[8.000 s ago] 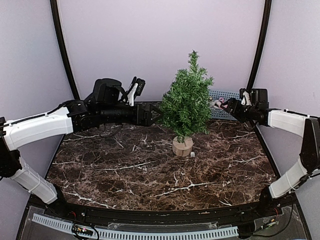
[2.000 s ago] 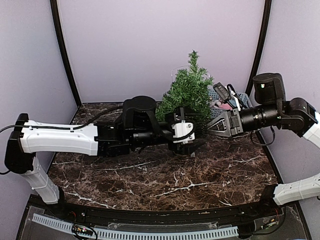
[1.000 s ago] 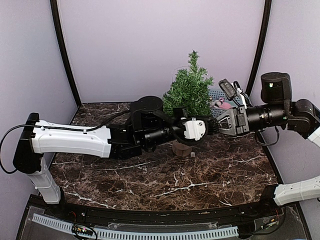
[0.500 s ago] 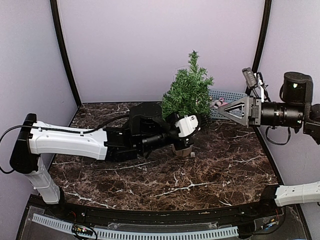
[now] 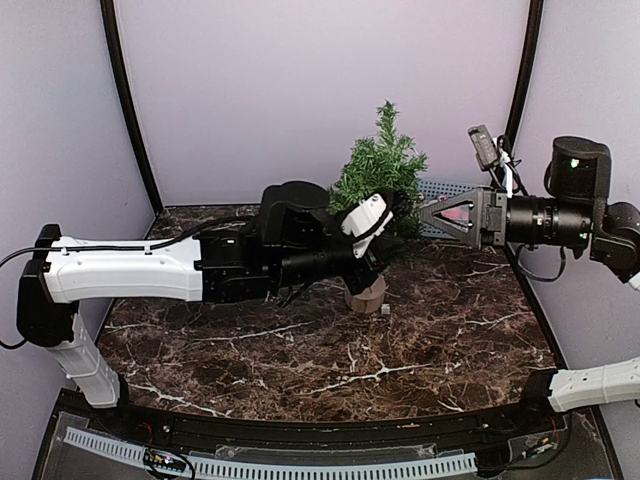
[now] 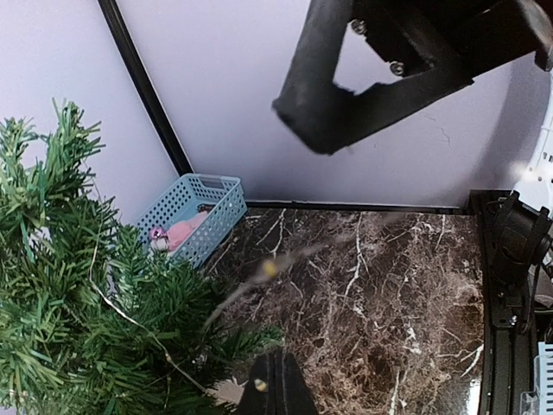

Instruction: Decorate the small christmas tree

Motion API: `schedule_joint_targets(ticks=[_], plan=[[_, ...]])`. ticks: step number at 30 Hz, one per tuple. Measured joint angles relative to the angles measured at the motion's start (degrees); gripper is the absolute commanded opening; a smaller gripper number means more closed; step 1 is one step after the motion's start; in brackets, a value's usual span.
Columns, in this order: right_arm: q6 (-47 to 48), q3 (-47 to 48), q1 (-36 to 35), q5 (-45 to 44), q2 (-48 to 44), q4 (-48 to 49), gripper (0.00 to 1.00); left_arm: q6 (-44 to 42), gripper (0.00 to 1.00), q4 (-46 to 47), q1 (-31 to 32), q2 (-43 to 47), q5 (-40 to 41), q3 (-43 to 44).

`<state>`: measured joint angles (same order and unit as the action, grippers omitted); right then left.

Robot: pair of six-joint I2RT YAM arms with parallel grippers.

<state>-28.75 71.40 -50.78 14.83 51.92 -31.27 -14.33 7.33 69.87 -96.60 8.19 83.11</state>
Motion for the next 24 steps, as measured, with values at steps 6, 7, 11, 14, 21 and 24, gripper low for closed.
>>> schedule_joint_targets(ticks=[6,7,11,14,21,24], plan=[[0.52,-0.07,-0.31,1.03,-0.04,2.14,0.41,4.76,0.00,-4.07,-1.16,0.00,-0.63,1.25],[0.48,-0.07,-0.37,1.03,-0.07,2.29,0.40,5.25,0.00,-4.48,-1.29,0.00,-0.74,1.27],[0.66,-0.07,-0.48,0.90,-0.02,2.60,0.38,6.47,0.00,-5.60,-1.73,0.00,-1.09,1.29],[0.68,-0.07,-0.50,0.74,0.28,2.62,0.36,6.88,0.00,-5.99,-1.77,0.00,-1.33,1.29],[0.74,-0.07,-0.66,0.50,2.16,2.82,0.36,7.32,0.00,-6.32,-1.79,0.00,-1.79,1.31],[0.70,-0.07,-0.72,0.09,2.40,3.19,0.33,7.37,0.00,-6.38,-1.79,0.00,-1.95,1.31]])
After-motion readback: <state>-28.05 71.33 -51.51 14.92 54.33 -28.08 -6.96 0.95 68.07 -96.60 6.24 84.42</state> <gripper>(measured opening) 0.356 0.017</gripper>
